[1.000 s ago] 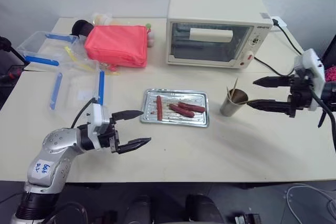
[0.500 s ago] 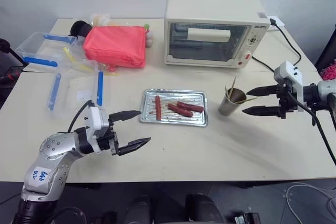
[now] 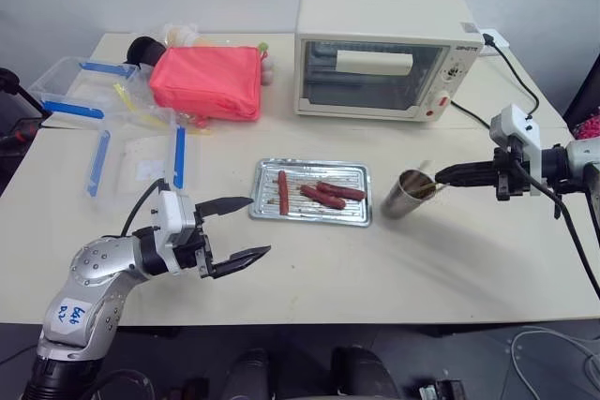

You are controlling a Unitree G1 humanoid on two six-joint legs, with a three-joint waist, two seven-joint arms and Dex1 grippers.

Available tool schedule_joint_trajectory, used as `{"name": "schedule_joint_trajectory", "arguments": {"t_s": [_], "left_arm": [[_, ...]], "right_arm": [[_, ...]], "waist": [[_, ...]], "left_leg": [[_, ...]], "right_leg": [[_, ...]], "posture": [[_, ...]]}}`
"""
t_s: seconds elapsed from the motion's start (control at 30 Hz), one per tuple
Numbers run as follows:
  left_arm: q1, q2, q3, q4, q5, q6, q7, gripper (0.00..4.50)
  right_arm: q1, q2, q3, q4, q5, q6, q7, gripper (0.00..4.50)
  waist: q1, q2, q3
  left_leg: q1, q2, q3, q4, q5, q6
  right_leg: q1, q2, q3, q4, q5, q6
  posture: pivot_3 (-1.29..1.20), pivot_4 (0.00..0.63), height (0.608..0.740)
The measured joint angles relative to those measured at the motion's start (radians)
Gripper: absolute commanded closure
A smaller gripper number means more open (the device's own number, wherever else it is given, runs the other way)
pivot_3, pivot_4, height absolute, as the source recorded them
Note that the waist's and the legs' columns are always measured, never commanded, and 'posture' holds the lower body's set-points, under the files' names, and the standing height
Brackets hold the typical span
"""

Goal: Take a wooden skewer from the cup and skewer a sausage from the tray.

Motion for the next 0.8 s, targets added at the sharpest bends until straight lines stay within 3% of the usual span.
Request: {"name": "schedule_joint_trajectory", "arguments": {"t_s": [0.4,0.57,0.67,0.8], "left_arm": [[-0.001,-0.014,-0.001,0.010,0.006,-0.010,0.003,0.00],[-0.006,-0.026,0.000,0.025,0.006,-0.010,0.010,0.00],[-0.014,-0.054,0.000,0.036,0.005,-0.014,0.021,0.00],[-0.060,-0.094,-0.005,0.032,-0.013,-0.010,0.029,0.00]], "right_arm": [[-0.254,-0.125,0.004,0.042,0.007,0.060,0.113,4.47],[-0.352,-0.182,0.022,0.019,0.137,0.193,0.115,4.47],[-0.343,-0.153,0.005,-0.052,0.242,0.315,0.115,4.47],[-0.215,-0.015,-0.036,-0.217,0.368,0.414,0.099,4.47]], "waist": [[-0.001,0.002,0.001],[-0.001,0.003,0.002],[-0.003,0.002,0.002],[-0.002,0.002,0.002]], "left_leg": [[0.000,0.000,0.001,-0.002,0.000,0.000],[0.000,0.000,0.001,-0.004,0.000,-0.001],[0.000,0.000,0.001,-0.004,0.000,-0.001],[0.000,0.000,0.001,-0.003,0.000,-0.001]], "right_leg": [[-0.002,-0.001,0.001,-0.001,0.000,0.000],[-0.003,-0.001,0.002,-0.002,0.000,0.000],[-0.003,-0.001,0.002,-0.002,0.000,0.000],[-0.003,-0.001,0.001,0.000,0.000,0.000]], "posture": [[0.00,0.150,0.740],[0.00,0.150,0.740],[0.00,0.150,0.740],[0.00,0.150,0.740]]}}
